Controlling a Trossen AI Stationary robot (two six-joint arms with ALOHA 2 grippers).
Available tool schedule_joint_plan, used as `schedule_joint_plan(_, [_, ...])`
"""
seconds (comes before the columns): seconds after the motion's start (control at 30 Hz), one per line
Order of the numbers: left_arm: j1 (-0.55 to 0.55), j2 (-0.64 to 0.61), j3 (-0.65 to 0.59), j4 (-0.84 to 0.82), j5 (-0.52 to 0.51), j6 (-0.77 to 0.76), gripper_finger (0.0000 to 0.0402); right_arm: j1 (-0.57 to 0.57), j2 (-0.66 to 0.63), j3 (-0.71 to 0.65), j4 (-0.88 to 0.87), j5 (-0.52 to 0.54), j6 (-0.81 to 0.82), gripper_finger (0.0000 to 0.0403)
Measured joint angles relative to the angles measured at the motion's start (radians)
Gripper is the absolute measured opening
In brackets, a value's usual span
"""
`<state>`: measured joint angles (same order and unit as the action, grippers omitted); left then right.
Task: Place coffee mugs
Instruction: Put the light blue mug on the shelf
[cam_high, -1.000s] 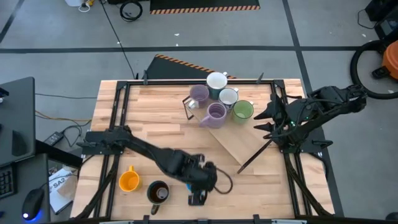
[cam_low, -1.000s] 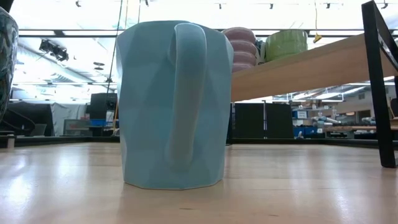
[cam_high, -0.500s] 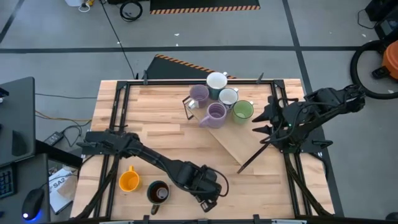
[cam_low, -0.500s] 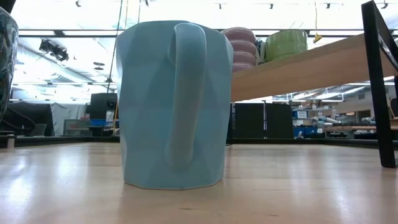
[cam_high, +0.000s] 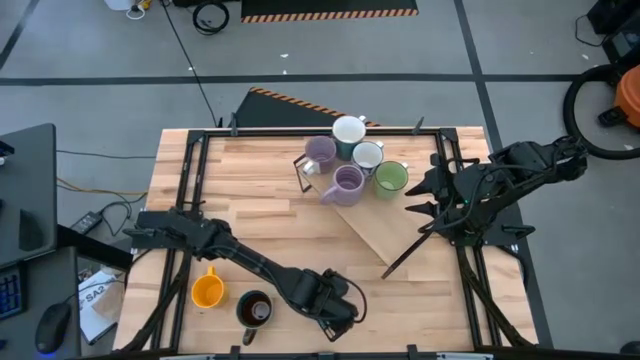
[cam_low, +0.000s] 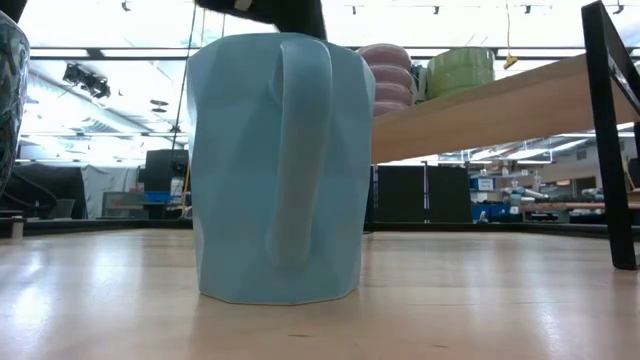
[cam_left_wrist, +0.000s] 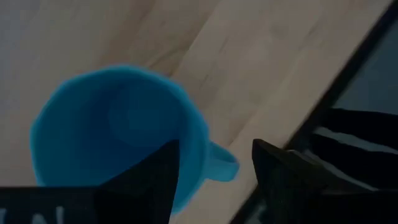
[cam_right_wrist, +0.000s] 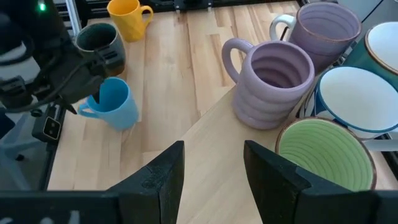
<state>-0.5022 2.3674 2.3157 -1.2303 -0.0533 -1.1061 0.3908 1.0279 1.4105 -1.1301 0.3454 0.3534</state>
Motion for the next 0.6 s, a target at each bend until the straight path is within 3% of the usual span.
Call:
schedule_joint_plan(0.3, [-0.007, 0.033, 0.0, -0.037, -0.088, 0.032, 0.0166, 0.0, 0.0, 0.0, 0.0, 0.0, -0.013, 0.0172])
schedule_joint_plan(0.6, [-0.013, 0.076, -0.001, -0.053, -0.069, 0.107, 0.012, 0.0, 0.0, 0.0, 0.0, -0.008, -0.007, 0.0172])
